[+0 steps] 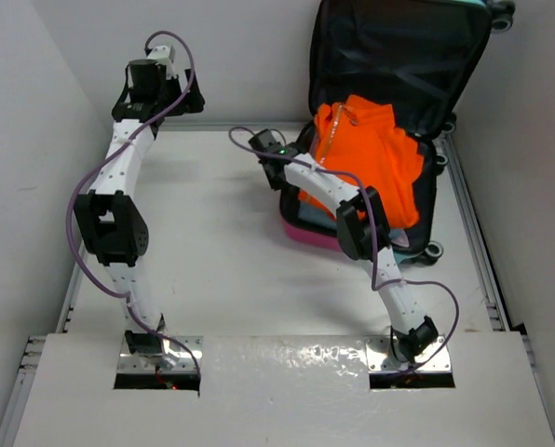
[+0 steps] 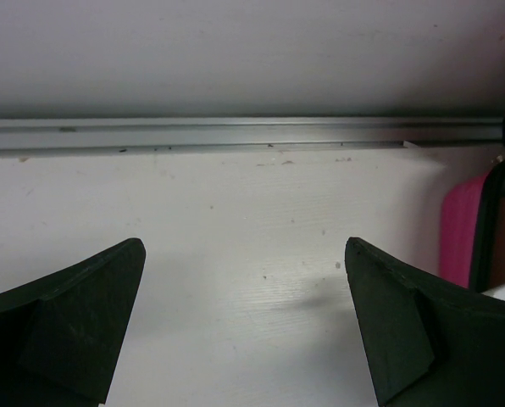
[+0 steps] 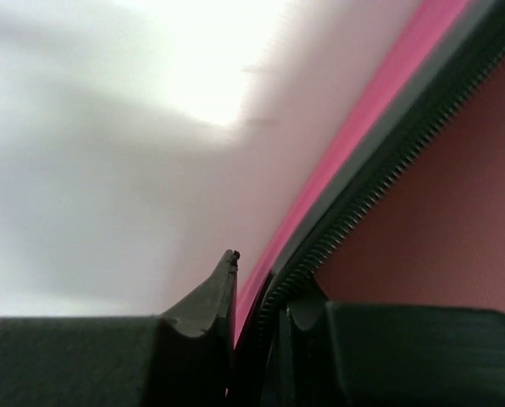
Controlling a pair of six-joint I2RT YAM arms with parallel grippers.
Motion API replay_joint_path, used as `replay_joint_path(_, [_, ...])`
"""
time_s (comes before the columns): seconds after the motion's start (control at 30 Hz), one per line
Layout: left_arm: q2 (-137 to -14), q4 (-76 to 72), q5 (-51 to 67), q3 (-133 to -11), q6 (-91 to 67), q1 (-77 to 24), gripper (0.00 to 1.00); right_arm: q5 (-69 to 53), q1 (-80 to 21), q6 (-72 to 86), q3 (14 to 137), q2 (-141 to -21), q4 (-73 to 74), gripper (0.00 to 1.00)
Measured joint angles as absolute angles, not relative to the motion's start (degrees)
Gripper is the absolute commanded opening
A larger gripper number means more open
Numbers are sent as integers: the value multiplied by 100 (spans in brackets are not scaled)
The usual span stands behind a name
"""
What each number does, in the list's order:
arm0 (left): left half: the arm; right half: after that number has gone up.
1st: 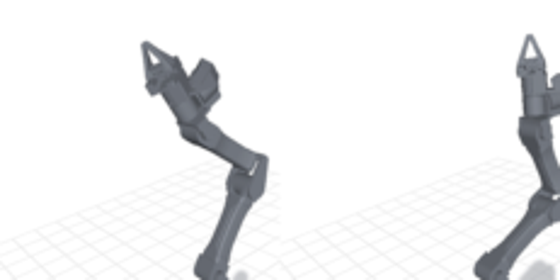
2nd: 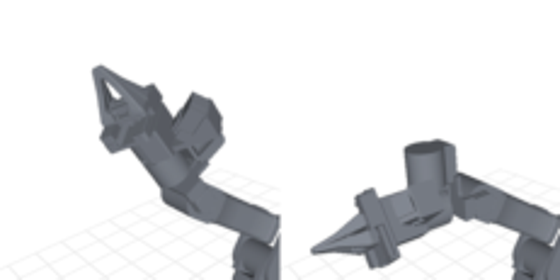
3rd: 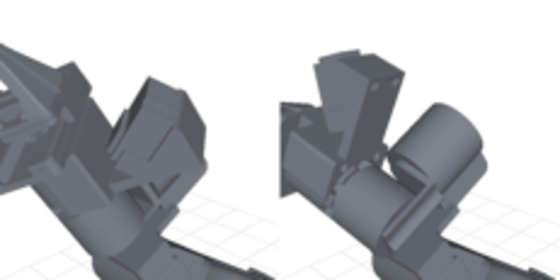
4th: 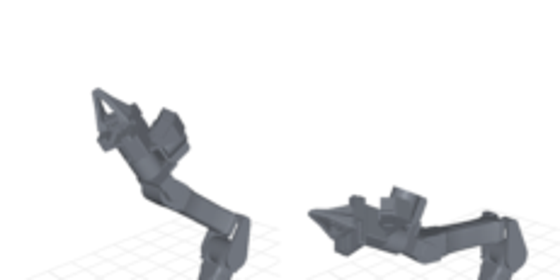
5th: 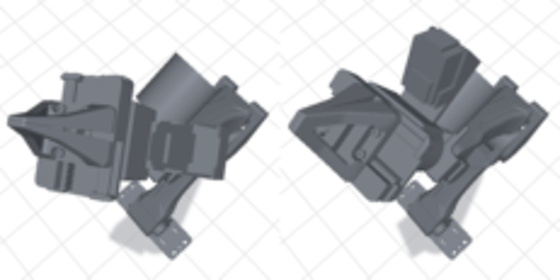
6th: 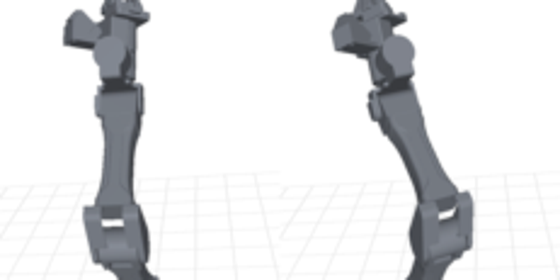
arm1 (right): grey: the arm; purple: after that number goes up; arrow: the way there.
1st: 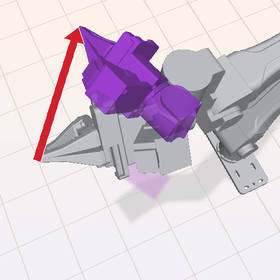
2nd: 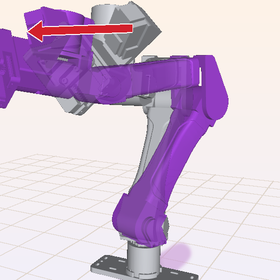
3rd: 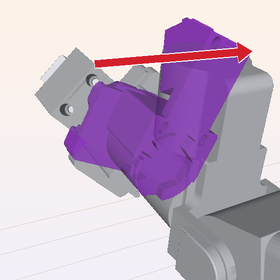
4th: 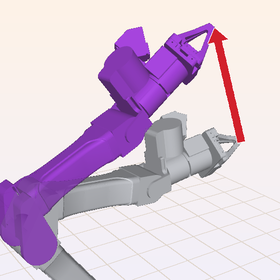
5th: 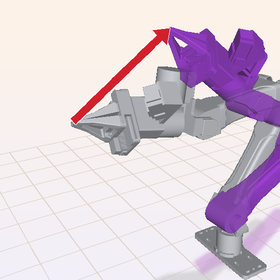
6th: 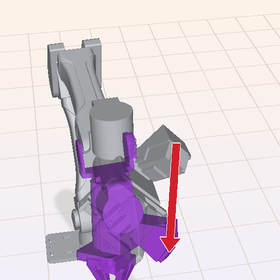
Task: Pack the luggage
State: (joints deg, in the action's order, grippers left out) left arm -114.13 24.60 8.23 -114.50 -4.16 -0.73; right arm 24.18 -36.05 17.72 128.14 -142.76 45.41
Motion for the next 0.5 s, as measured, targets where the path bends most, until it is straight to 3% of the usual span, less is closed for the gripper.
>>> replay_joint_path(0.23, [-11268,2305,943,-11170,-386,-3,100,2086,-4543,1970,12392,-14049,3953,0])
replay_joint_path(0.27, [-11268,2292,972,-11168,-377,-5,100,2049,-4639,1951,12348,-14018,3951,12])
replay_joint_path(0.33, [-11268,2246,1026,-11168,-373,-3,100,1927,-4751,1826,12309,-13985,3959,57])
replay_joint_path(0.4, [-11268,2193,1090,-11168,-375,-3,100,1352,-4775,1463,12173,-13874,3791,71])
replay_joint_path(0.43, [-11268,2174,1122,-11166,-370,-5,100,1116,-4799,1304,12116,-13817,3693,93])
replay_joint_path(0.5, [-11268,2147,1166,-11163,-357,-5,100,781,-4842,1057,12062,-13721,3583,99])
